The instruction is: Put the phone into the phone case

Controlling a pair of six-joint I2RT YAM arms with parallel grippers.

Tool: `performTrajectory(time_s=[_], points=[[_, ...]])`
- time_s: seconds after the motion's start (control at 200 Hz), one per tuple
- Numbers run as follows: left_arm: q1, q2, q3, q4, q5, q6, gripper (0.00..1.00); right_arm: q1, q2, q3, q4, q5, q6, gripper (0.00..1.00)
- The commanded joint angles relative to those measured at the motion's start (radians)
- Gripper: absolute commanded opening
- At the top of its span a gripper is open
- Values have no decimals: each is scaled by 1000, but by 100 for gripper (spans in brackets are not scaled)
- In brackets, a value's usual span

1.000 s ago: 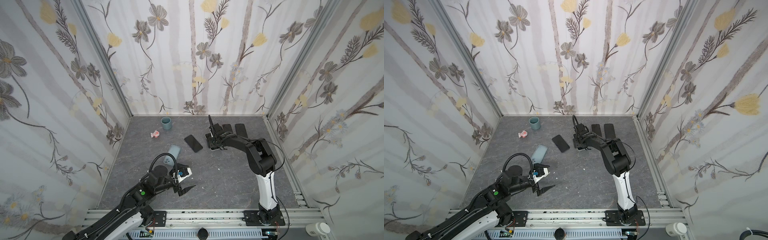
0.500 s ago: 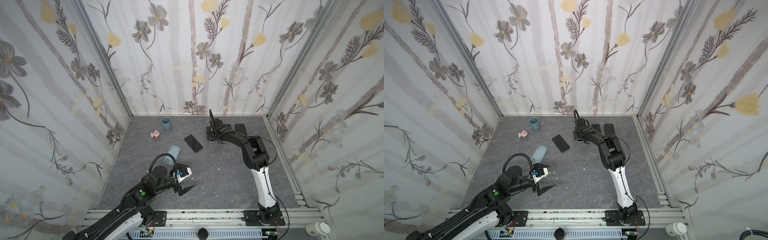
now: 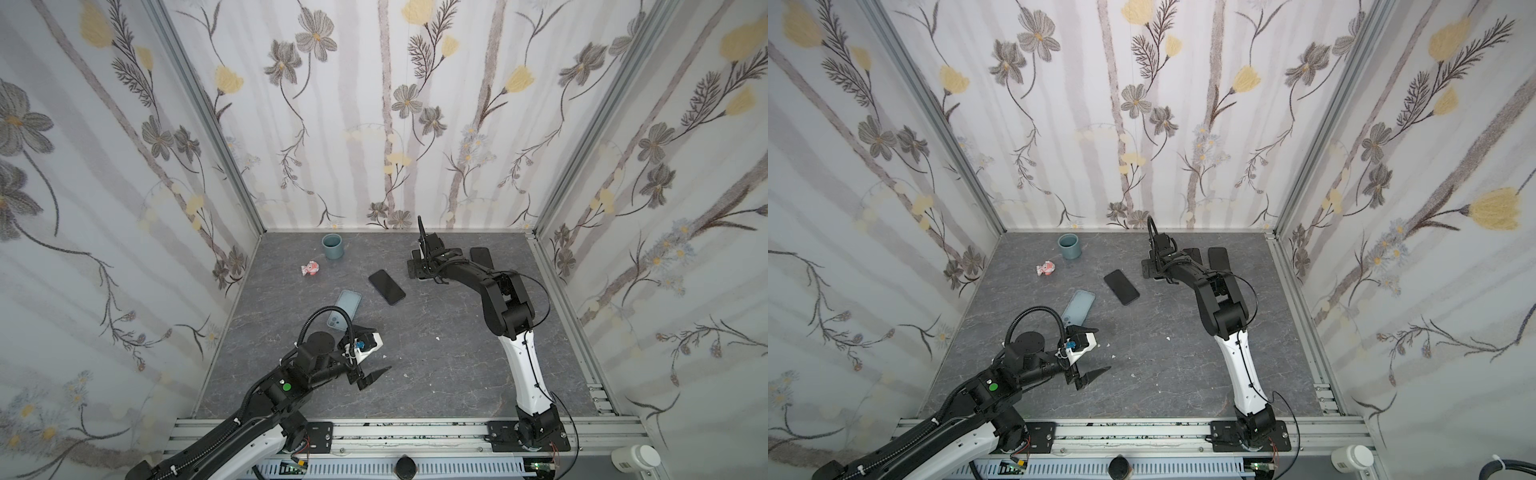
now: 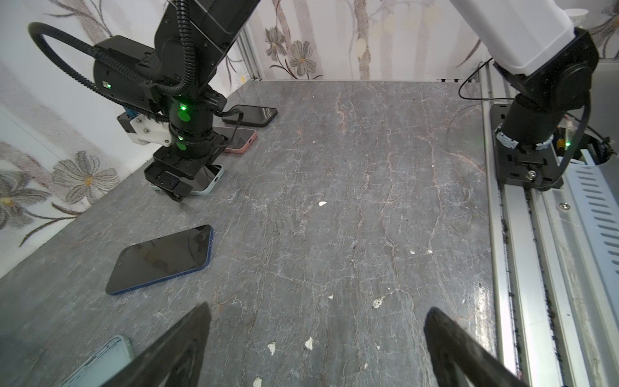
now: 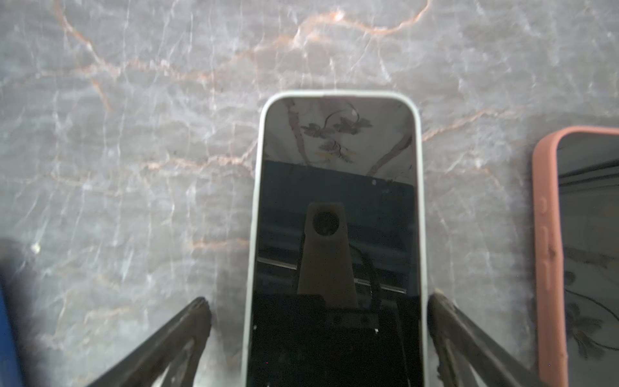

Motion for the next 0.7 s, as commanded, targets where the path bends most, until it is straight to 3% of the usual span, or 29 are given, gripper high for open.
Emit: performTrajectory(time_s=[0.0,0.255,0.41,0.569,0.694], points=[[0,-10,-4,58,-54,-12,100,1,-19,-4,-114,-50,10,100],[2,-29,-1,67,-154,-8,100,11,-99,4,-108,-25,-1,100],[17,-24,17,88,-317,-65,100,24,-165,4,-116,10,-6,100],[102,25,67,104,-540,-196,100,58,-216,-4,-125,19,-16,100],[204,51,108,100,-608,-310,100,116,-241,-12,-122,11,-58,100]])
